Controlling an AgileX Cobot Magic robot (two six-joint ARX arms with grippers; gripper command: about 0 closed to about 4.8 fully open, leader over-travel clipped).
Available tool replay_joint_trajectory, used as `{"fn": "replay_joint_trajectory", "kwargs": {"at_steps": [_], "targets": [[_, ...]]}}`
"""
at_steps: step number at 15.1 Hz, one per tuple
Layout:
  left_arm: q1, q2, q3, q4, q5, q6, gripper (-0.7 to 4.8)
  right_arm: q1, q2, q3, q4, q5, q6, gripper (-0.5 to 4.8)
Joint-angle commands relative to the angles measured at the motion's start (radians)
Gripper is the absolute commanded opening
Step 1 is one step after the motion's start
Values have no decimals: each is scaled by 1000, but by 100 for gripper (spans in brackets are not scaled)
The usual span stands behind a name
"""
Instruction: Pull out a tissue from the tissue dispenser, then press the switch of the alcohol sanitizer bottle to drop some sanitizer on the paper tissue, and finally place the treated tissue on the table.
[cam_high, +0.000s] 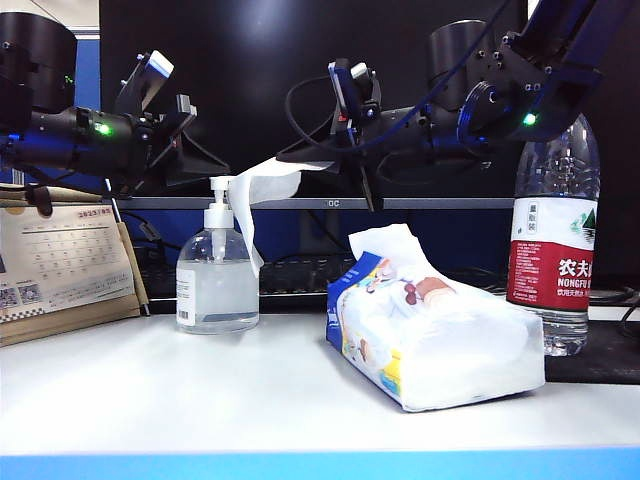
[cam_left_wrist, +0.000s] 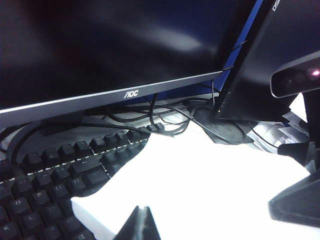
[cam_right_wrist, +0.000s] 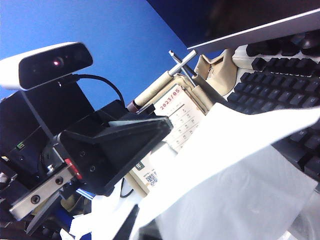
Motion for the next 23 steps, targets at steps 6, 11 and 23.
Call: {"fn": "replay_joint_trajectory", "kwargs": {"at_steps": [6,11,23], "targets": [[-36,23,-64,-127,-63,54,-5,1,-5,3,17,-3,-4,-1],[-36,47,-69,-130,-67,56,-5,0,-5,3,17,-3,-4,-1],[-41,34,-88,-23,-64,7,-5,-2,-5,3,17,-3,-4,-1]]}}
